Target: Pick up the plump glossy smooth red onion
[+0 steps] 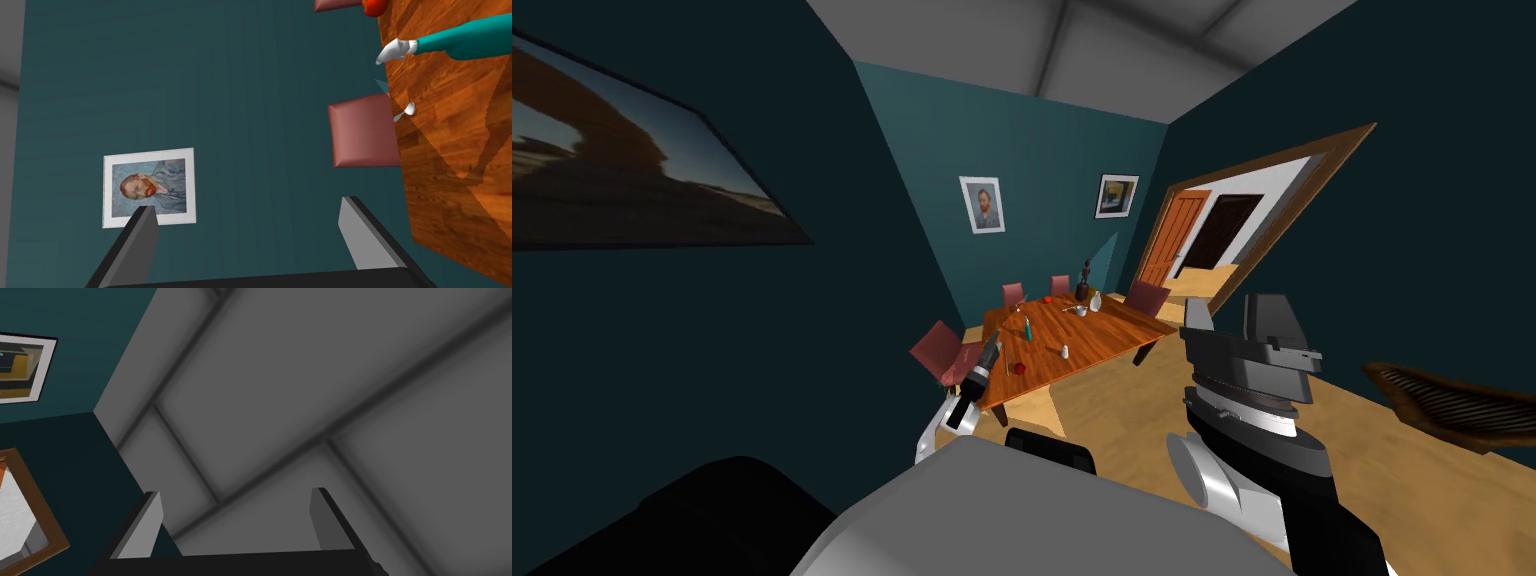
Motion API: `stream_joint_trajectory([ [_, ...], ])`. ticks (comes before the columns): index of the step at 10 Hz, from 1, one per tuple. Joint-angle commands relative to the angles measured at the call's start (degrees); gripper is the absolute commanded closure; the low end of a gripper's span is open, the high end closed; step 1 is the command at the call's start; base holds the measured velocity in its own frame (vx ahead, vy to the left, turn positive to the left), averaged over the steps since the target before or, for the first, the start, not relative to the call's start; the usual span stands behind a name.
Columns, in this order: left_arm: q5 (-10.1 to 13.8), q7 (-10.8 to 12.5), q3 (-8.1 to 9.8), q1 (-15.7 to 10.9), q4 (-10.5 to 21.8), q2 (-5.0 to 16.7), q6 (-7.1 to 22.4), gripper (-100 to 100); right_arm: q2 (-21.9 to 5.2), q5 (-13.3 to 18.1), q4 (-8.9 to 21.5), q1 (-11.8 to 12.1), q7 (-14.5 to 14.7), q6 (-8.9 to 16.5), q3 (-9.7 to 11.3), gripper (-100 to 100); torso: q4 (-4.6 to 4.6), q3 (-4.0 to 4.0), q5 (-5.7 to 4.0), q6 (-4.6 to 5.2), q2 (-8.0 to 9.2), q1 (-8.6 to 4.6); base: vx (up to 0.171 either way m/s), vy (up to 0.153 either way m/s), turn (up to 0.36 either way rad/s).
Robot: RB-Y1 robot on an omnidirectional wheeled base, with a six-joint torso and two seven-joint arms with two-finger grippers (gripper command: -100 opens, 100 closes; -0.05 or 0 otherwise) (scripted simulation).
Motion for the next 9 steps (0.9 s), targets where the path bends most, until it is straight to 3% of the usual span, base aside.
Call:
stream_joint_trajectory([
  [1, -0.5, 0.7, -0.12, -0.3, 1.9, 0.3, 0.8, -100, 0.0, 0.0, 0.0, 0.0, 0.0, 0.0, 0.0, 0, 0.0, 0.0, 0.0, 0.0, 0.0, 0.0, -0.016, 0.009, -0.116],
  [3, -2.6, 2.6, -0.46, -1.5, 6.4, 1.7, 2.5, -100, 0.0, 0.0, 0.0, 0.0, 0.0, 0.0, 0.0, 0, 0.0, -0.01, 0.0, 0.0, -0.02, 0.0, -0.021, 0.012, -0.299],
  [9, -4.5, 4.6, -0.82, -2.7, 14.8, 3.1, 4.4, -100, 0.0, 0.0, 0.0, 0.0, 0.0, 0.0, 0.0, 0, -0.01, -0.02, 0.0, -0.02, -0.03, 0.01, -0.011, 0.009, -0.135],
])
